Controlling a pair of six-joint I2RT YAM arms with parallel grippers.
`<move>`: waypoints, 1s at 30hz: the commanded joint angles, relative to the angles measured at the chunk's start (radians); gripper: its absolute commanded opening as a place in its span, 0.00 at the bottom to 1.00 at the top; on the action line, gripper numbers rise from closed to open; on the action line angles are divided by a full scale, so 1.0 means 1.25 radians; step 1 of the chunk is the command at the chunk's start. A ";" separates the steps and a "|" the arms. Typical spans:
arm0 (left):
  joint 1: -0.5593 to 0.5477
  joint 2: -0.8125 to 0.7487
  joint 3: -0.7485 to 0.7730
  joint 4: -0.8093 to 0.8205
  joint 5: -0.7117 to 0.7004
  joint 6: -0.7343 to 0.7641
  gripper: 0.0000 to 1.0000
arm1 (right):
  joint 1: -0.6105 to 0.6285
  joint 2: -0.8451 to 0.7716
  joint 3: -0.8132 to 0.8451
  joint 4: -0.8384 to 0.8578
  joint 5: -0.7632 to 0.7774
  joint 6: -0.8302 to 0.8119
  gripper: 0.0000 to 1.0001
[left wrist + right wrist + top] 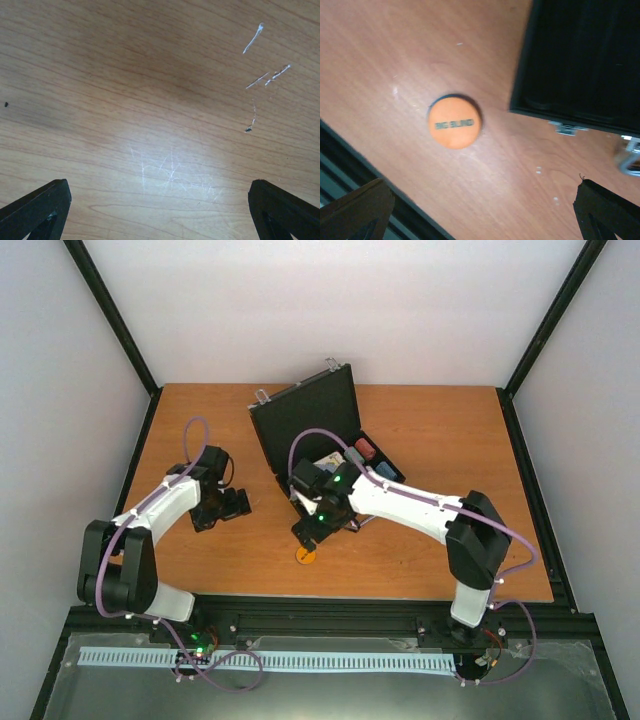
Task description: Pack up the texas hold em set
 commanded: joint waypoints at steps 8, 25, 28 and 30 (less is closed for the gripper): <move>0.010 -0.049 -0.025 0.017 0.047 0.014 1.00 | 0.087 0.094 0.002 0.051 -0.050 0.005 1.00; 0.011 -0.079 -0.021 0.006 0.062 0.030 1.00 | 0.093 0.219 0.049 0.036 -0.012 -0.010 1.00; 0.010 -0.068 -0.007 0.002 0.057 0.040 1.00 | 0.093 0.232 0.051 0.044 -0.014 -0.008 1.00; 0.010 -0.063 -0.002 0.001 0.056 0.044 1.00 | 0.093 0.236 0.051 0.049 -0.011 -0.006 1.00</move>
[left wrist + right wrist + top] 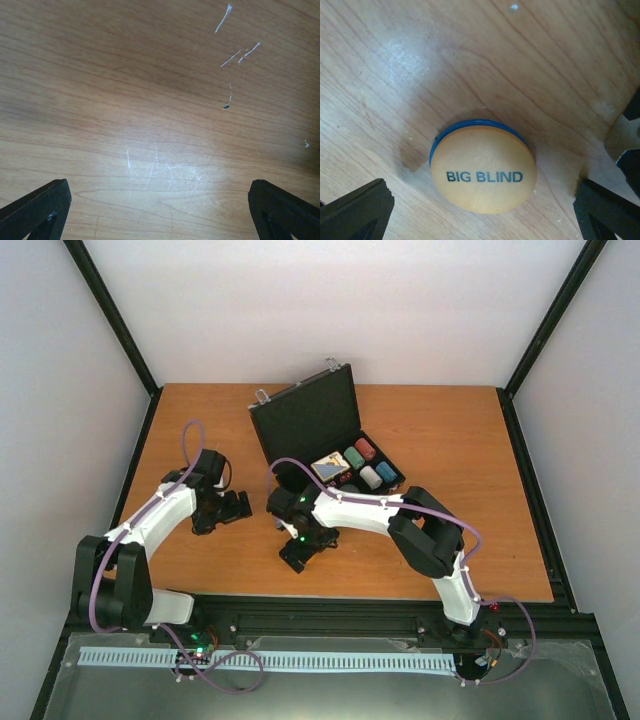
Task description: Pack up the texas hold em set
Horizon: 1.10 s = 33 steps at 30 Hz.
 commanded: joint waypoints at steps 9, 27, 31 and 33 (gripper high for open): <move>0.006 0.023 0.042 -0.003 0.002 0.034 1.00 | 0.012 0.038 0.016 0.016 0.007 -0.007 0.94; 0.006 0.042 0.037 0.003 0.003 0.052 1.00 | 0.037 0.074 0.040 0.000 0.020 -0.004 0.55; 0.006 0.042 0.035 0.007 0.006 0.052 1.00 | 0.037 0.073 0.040 -0.004 0.035 -0.001 0.50; 0.006 0.042 0.036 0.007 0.005 0.053 1.00 | 0.037 0.072 0.047 -0.010 0.045 -0.002 0.47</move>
